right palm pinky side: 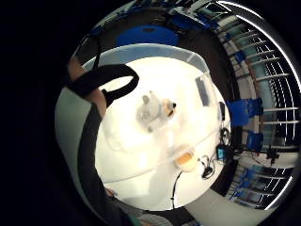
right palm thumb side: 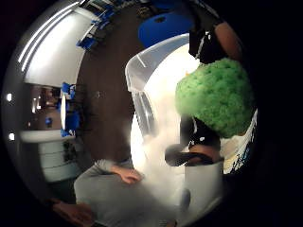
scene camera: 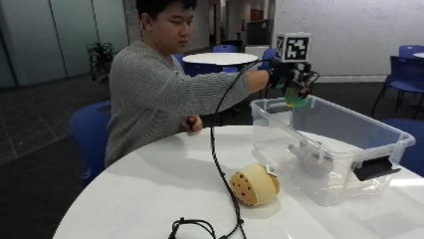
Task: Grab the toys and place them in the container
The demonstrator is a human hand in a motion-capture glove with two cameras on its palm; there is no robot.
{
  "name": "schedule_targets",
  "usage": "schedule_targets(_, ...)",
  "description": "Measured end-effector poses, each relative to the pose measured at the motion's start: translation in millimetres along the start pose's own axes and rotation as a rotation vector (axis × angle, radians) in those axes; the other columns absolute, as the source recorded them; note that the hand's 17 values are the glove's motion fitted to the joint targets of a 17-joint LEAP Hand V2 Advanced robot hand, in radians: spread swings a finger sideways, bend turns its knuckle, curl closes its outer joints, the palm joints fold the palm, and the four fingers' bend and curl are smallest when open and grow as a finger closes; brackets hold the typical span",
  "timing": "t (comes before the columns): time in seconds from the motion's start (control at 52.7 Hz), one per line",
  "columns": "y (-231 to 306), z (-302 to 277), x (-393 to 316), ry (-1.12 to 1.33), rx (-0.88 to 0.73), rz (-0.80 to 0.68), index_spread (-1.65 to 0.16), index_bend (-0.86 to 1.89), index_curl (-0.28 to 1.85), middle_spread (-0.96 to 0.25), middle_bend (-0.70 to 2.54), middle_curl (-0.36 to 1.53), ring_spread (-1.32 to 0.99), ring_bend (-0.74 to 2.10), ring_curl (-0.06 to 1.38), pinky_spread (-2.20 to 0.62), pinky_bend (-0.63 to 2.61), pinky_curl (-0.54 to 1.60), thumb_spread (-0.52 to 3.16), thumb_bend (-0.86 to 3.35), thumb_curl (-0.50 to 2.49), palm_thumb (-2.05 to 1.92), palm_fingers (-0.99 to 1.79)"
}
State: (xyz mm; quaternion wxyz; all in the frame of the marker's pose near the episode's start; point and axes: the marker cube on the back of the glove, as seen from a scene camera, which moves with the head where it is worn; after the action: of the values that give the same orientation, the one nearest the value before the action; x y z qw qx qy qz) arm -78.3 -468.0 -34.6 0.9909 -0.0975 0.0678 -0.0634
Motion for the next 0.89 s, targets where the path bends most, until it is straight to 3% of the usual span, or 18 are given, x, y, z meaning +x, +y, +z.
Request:
schedule_targets(0.076, 5.9, 19.3, 7.1, -0.007, -0.112, 0.017, -0.36, 0.12, 0.23, -0.32, 0.25, 0.56, -0.42, 0.93, 0.46, -0.43, 1.08, 0.39, 1.33, 0.05, 0.54, 0.55, 0.78)
schedule_targets(0.152, 12.3, 33.4, 12.3, -0.026, -0.176, 0.019, -0.36, 0.1, 0.24, -0.3, 0.17, 0.55, -0.42, 0.88, 0.48, -0.38, 1.11, 0.42, 1.35, -0.03, 0.48, 0.4, 0.38)
schedule_targets(0.171, 13.1, 35.8, 12.6, -0.031, -0.179, 0.022, -0.36, 0.1, 0.24, -0.28, 0.12, 0.53, -0.4, 0.79, 0.46, -0.33, 1.1, 0.42, 1.34, -0.06, 0.46, 0.35, 0.13)
schedule_targets(0.209, 14.7, 39.7, 12.0, -0.046, -0.183, 0.031, -0.35, 0.13, 0.26, -0.25, 0.09, 0.51, -0.34, 0.72, 0.46, -0.25, 1.15, 0.45, 1.31, -0.08, 0.43, 0.26, -0.07)
schedule_targets(0.266, 17.9, 44.1, 11.6, -0.072, -0.184, 0.033, -0.35, 0.16, 0.25, -0.21, 0.1, 0.46, -0.29, 0.59, 0.39, -0.18, 1.14, 0.41, 1.3, -0.07, 0.4, 0.18, -0.17)
schedule_targets(0.626, 60.5, 42.1, 39.4, -0.025, -0.156, 0.022, -0.34, 0.14, 0.27, -0.13, 0.12, 0.33, -0.11, 0.38, 0.3, 0.02, 1.0, 0.33, 1.31, -0.02, 0.33, 0.0, -0.19)
schedule_targets(0.778, 113.1, 23.7, 115.6, 0.076, -0.094, 0.22, -0.34, 0.14, 0.26, -0.13, 0.13, 0.3, -0.09, 0.34, 0.29, 0.03, 0.96, 0.31, 1.33, -0.03, 0.31, -0.03, -0.18)
schedule_targets(0.892, 176.3, 14.3, 183.2, 0.077, -0.063, 0.209, -0.34, 0.15, 0.27, -0.13, 0.14, 0.29, -0.08, 0.31, 0.29, 0.04, 0.93, 0.31, 1.33, -0.03, 0.29, -0.03, -0.15)
